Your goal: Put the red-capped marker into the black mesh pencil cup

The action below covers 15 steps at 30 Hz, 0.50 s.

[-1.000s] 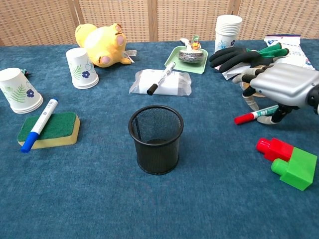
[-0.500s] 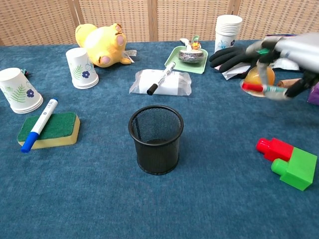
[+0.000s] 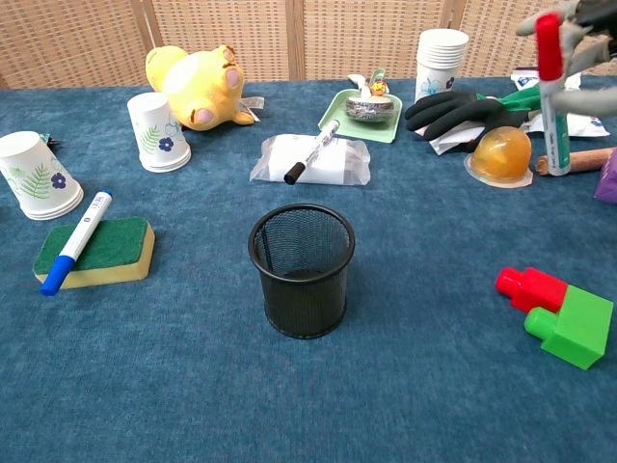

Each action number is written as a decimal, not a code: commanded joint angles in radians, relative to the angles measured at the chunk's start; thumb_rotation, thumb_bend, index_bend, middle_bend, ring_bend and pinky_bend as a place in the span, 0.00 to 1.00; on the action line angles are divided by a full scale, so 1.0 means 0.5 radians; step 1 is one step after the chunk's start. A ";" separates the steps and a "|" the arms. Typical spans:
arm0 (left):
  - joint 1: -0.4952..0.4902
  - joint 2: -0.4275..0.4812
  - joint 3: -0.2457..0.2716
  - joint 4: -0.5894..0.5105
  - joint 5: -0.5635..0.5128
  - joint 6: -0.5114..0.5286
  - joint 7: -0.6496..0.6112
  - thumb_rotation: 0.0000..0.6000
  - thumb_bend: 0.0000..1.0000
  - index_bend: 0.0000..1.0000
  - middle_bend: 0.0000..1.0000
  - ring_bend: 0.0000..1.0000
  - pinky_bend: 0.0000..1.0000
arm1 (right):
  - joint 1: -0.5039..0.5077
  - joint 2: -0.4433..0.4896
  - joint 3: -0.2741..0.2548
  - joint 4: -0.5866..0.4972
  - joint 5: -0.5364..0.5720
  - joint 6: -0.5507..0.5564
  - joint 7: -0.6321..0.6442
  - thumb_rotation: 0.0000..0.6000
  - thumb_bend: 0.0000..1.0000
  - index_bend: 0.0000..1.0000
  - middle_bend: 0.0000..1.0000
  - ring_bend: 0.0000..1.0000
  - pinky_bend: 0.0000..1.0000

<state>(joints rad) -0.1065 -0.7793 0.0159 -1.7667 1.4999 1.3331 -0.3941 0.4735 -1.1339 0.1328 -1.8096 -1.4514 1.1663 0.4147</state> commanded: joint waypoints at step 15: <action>-0.005 -0.001 -0.024 0.003 -0.066 -0.012 -0.001 1.00 0.02 0.00 0.00 0.00 0.04 | 0.177 -0.067 -0.101 -0.136 -0.333 -0.289 0.698 1.00 0.41 0.61 0.13 0.06 0.21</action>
<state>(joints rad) -0.1086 -0.7799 0.0044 -1.7659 1.4680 1.3282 -0.3942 0.5399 -1.1403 0.0797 -1.8792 -1.6126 1.0409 0.7521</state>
